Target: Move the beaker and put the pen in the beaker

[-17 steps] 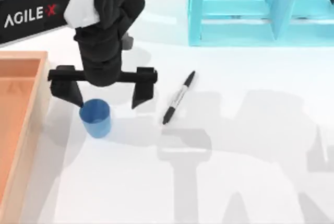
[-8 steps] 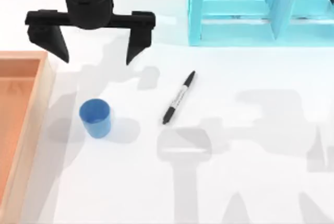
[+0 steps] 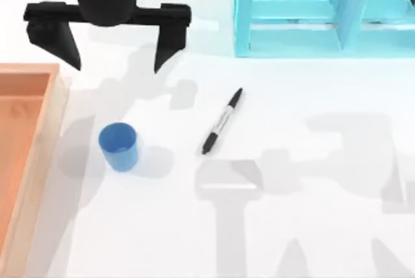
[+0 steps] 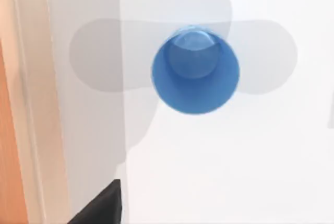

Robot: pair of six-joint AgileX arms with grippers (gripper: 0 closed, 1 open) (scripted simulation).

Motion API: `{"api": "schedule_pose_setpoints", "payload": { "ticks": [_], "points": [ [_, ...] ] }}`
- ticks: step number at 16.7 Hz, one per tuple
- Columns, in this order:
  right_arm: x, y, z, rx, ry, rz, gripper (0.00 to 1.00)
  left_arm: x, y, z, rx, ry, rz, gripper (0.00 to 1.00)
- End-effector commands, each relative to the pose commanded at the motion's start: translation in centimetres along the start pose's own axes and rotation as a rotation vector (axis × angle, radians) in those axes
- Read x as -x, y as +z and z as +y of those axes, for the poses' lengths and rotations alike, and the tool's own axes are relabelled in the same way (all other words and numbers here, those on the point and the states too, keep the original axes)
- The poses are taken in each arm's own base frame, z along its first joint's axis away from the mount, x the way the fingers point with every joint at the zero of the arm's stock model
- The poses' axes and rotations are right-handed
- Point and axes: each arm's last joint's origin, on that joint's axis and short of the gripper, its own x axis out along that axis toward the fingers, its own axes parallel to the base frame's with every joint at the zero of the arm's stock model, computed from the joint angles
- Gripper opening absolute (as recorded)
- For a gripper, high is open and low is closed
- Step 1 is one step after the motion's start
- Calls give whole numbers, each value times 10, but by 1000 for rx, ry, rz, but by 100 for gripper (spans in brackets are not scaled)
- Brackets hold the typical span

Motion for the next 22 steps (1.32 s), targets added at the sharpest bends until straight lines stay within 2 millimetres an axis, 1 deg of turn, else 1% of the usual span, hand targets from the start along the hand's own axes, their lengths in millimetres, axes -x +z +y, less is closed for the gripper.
{"api": "schedule_pose_setpoints", "payload": {
  "ticks": [1, 2, 4, 5, 7, 9, 10, 12, 13, 14, 19, 20, 22],
  "points": [
    [0, 0, 0, 0, 0, 0, 100, -1, 2, -6, -20, 2, -11, 100],
    [0, 0, 0, 0, 0, 0, 100, -4, 4, -16, -53, 6, -29, 100],
    [0, 0, 0, 0, 0, 0, 100, -19, 12, -41, -129, 22, -50, 100],
    [0, 0, 0, 0, 0, 0, 100, -32, 17, -55, -166, 36, -48, 100],
    [0, 0, 0, 0, 0, 0, 100, -66, 26, -85, -240, 69, -32, 100],
    [0, 0, 0, 0, 0, 0, 100, -97, 29, -114, -320, 98, -29, 100],
    [0, 0, 0, 0, 0, 0, 100, -109, 28, -128, -362, 107, -41, 100],
    [0, 0, 0, 0, 0, 0, 100, -121, 24, -152, -434, 116, -80, 100],
    [0, 0, 0, 0, 0, 0, 100, -123, 23, -158, -453, 117, -93, 100],
    [0, 0, 0, 0, 0, 0, 100, -123, 23, -159, -455, 117, -96, 100],
    [0, 0, 0, 0, 0, 0, 100, -128, 24, -157, -453, 118, -92, 100],
    [0, 0, 0, 0, 0, 0, 100, -133, 25, -158, -454, 117, -94, 100],
    [0, 0, 0, 0, 0, 0, 100, -150, 28, -157, -456, 117, -96, 100]
  ]
}}
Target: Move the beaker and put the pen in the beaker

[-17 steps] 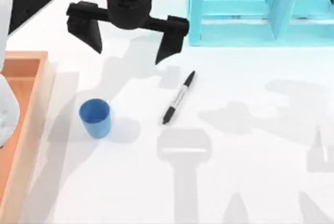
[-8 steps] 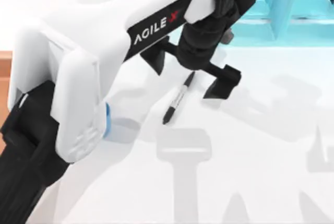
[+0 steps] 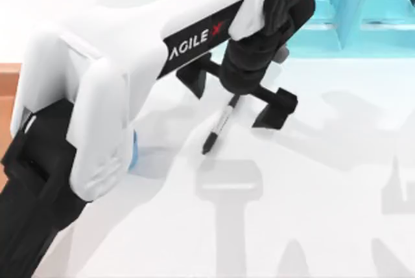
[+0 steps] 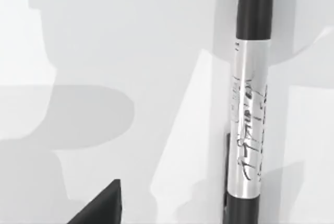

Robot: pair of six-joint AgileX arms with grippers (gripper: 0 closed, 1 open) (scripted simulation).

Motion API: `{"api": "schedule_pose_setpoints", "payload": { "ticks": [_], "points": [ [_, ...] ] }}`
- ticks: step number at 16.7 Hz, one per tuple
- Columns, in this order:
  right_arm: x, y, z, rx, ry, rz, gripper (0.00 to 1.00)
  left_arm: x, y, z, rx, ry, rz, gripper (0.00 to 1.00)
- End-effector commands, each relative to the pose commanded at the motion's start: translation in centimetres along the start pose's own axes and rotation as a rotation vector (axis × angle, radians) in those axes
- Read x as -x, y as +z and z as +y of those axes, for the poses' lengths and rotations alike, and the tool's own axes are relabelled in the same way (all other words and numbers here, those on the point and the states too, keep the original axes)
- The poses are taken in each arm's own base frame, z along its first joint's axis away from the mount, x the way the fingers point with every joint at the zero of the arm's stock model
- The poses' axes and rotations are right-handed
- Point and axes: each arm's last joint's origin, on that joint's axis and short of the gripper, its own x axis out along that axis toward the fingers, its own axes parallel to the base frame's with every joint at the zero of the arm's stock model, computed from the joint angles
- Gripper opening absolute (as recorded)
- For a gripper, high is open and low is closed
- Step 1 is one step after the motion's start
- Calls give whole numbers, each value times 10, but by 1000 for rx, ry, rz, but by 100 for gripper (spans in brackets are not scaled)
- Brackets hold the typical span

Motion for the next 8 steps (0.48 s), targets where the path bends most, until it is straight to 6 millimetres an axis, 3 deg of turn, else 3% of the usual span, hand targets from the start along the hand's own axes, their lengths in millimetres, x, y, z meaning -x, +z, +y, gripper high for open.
{"api": "schedule_pose_setpoints", "payload": {
  "ticks": [5, 8],
  "points": [
    [0, 0, 0, 0, 0, 0, 100, -55, -1, 0, 0, 0, 0, 100],
    [0, 0, 0, 0, 0, 0, 100, -73, -3, 0, 0, 0, 1, 100]
  ]
}}
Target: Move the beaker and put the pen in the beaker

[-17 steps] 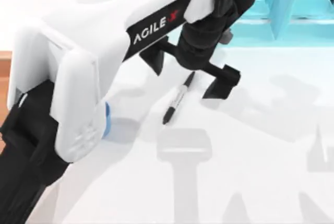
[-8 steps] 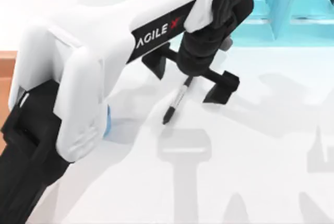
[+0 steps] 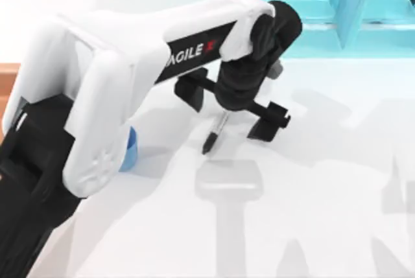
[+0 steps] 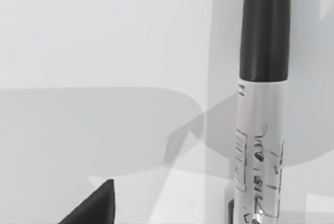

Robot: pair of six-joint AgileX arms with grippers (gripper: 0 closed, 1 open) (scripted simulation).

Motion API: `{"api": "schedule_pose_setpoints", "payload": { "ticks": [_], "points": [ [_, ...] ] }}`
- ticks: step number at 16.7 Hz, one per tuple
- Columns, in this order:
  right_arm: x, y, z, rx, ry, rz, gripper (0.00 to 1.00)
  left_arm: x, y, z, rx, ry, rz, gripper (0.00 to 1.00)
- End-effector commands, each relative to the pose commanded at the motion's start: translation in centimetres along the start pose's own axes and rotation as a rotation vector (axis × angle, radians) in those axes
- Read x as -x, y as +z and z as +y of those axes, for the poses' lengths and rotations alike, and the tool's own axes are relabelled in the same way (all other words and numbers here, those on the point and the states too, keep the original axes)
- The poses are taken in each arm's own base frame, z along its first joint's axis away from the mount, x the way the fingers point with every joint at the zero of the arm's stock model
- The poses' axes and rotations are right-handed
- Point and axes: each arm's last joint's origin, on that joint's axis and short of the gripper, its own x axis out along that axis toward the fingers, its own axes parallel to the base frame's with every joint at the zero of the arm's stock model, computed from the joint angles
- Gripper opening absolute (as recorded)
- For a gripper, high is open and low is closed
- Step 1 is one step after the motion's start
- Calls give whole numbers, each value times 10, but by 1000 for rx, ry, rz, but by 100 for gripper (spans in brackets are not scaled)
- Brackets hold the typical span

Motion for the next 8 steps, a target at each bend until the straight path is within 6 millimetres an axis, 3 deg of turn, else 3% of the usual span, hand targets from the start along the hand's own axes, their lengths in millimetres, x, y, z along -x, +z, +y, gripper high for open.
{"api": "schedule_pose_setpoints", "payload": {
  "ticks": [4, 8],
  "points": [
    [0, 0, 0, 0, 0, 0, 100, 0, 0, 0, 0, 0, 0, 100],
    [0, 0, 0, 0, 0, 0, 100, 0, 0, 0, 0, 0, 0, 70]
  ]
}}
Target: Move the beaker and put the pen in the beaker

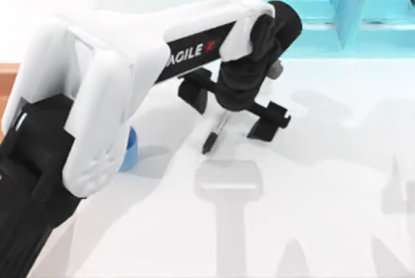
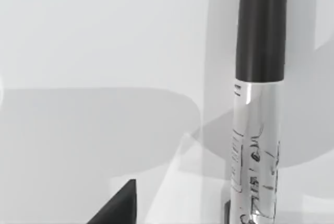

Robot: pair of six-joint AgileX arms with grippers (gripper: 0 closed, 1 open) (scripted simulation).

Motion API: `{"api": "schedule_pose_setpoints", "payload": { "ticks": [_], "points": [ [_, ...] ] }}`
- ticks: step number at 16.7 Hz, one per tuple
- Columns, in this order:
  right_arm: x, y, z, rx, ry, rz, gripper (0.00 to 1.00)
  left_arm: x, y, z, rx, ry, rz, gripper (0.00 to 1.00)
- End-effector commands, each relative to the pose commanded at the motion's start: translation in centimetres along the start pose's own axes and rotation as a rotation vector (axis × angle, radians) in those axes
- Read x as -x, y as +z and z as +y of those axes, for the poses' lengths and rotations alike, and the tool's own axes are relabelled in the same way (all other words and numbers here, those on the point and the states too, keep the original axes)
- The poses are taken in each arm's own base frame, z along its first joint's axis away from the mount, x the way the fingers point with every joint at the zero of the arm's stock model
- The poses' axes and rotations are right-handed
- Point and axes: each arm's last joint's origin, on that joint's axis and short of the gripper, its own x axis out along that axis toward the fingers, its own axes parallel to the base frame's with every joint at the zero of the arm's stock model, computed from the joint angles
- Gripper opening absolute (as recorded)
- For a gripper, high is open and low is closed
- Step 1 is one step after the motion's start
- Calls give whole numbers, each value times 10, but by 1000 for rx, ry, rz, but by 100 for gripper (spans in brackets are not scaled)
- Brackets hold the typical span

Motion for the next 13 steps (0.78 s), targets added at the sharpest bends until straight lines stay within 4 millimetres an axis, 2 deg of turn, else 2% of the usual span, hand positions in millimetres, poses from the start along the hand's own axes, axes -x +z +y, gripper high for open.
{"api": "schedule_pose_setpoints", "payload": {
  "ticks": [9, 13],
  "points": [
    [0, 0, 0, 0, 0, 0, 100, 0, 0, 0, 0, 0, 0, 2],
    [0, 0, 0, 0, 0, 0, 100, 0, 0, 0, 0, 0, 0, 0]
  ]
}}
